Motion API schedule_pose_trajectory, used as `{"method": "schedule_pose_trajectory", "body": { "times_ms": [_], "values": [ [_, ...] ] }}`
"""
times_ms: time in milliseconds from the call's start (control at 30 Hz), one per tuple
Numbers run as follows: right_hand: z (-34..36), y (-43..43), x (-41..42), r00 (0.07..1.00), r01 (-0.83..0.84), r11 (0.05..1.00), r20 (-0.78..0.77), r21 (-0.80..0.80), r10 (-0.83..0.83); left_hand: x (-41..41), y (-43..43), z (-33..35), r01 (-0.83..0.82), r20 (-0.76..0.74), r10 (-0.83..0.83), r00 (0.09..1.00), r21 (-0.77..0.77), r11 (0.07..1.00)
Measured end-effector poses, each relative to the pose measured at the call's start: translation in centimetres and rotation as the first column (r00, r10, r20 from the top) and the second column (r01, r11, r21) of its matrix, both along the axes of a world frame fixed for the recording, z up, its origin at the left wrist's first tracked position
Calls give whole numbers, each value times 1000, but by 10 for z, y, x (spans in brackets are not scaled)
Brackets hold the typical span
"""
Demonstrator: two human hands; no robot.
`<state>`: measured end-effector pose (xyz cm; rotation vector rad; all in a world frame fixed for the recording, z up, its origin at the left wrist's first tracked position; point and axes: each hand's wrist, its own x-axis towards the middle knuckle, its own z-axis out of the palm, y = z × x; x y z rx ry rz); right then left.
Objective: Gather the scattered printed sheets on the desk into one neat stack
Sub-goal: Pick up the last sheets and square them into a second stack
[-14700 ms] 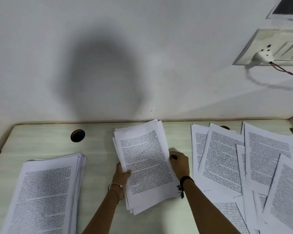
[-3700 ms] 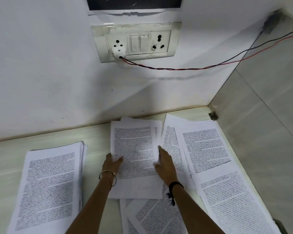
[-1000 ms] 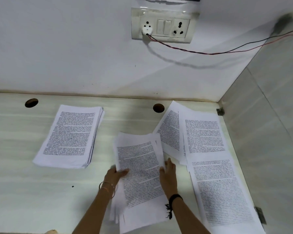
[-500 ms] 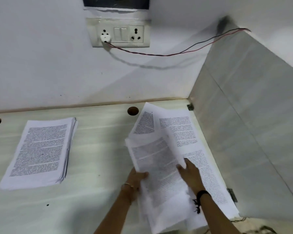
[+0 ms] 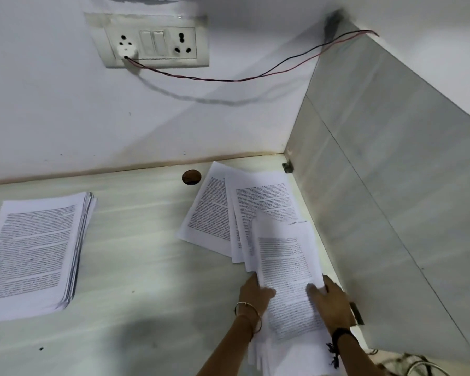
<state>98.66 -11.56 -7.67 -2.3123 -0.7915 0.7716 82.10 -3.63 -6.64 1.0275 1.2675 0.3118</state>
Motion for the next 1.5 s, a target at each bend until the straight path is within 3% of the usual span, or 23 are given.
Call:
{"method": "schedule_pose_trajectory", "body": {
  "times_ms": [167, 267, 367, 467, 600, 667, 767, 833, 933, 1033, 1100, 1233, 1367, 1467, 1500],
  "values": [
    [15, 43, -17, 990, 135, 972, -67, 194, -124, -20, 57, 19, 57, -59, -43, 997, 243, 968],
    [26, 94, -19, 999, 47, 957, -15, 285, -45, -24, 102, 24, 100, -108, -70, 992, 307, 946],
    [22, 145, -5, 998, -26, 979, 63, 202, 13, -24, 144, 24, 88, -76, -70, 995, 271, 958],
    [5, 174, 7, 986, -82, 996, 145, -35, 86, -29, 178, 17, -38, -51, 48, 998, 180, 983],
    [-5, 187, 5, 972, 1, 975, 230, -223, 51, -68, 216, 0, -13, -484, 141, 864, 258, 966],
    [-14, 189, 0, 977, -24, 985, 205, -169, 59, -87, 229, -9, 44, -531, 87, 843, 229, 973],
    [-24, 195, -21, 983, -138, 988, 115, -62, 144, -93, 238, -18, 165, -530, -55, 846, 162, 973],
    [-25, 202, -34, 976, -136, 989, 166, -54, 143, -94, 243, -19, 181, -550, -67, 833, 155, 971],
    [-26, 212, -54, 955, -24, 1000, 294, -20, 29, -102, 245, -13, 79, -492, 17, 870, 174, 982],
    [-28, 221, -84, 976, -197, 980, 100, 38, 192, -111, 240, -8, 88, -448, -13, 894, 146, 985],
    [-31, 228, -100, 969, -239, 971, 66, 2, 239, -124, 238, -9, -4, -393, 39, 919, 88, 996],
    [-29, 235, -126, 977, -75, 997, 198, -33, 80, -174, 228, -16, -146, -438, 155, 885, 54, 988],
    [-28, 236, -163, 920, -368, 930, 139, -21, 367, -211, 202, -15, -253, -395, 254, 883, 54, 966],
    [-30, 238, -182, 925, -324, 945, 192, -54, 328, -229, 185, -11, -304, -380, 309, 872, 74, 950],
    [-28, 238, -188, 911, -377, 925, 161, -46, 379, -232, 182, -9, -302, -392, 310, 866, 83, 950]
  ]
}}
